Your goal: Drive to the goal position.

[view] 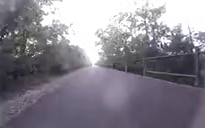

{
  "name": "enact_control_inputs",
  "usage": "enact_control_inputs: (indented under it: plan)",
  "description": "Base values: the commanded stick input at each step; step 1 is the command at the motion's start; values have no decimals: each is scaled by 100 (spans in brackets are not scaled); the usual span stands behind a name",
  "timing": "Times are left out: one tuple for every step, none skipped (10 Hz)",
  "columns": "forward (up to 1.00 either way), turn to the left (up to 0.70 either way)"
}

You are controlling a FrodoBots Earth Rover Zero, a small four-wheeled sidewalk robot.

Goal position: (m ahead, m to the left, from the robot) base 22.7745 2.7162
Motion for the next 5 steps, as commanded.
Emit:
enact_control_inputs:
  plan:
    - [100, -10]
    - [100, 0]
    - [100, 0]
    - [100, 0]
    - [100, 0]
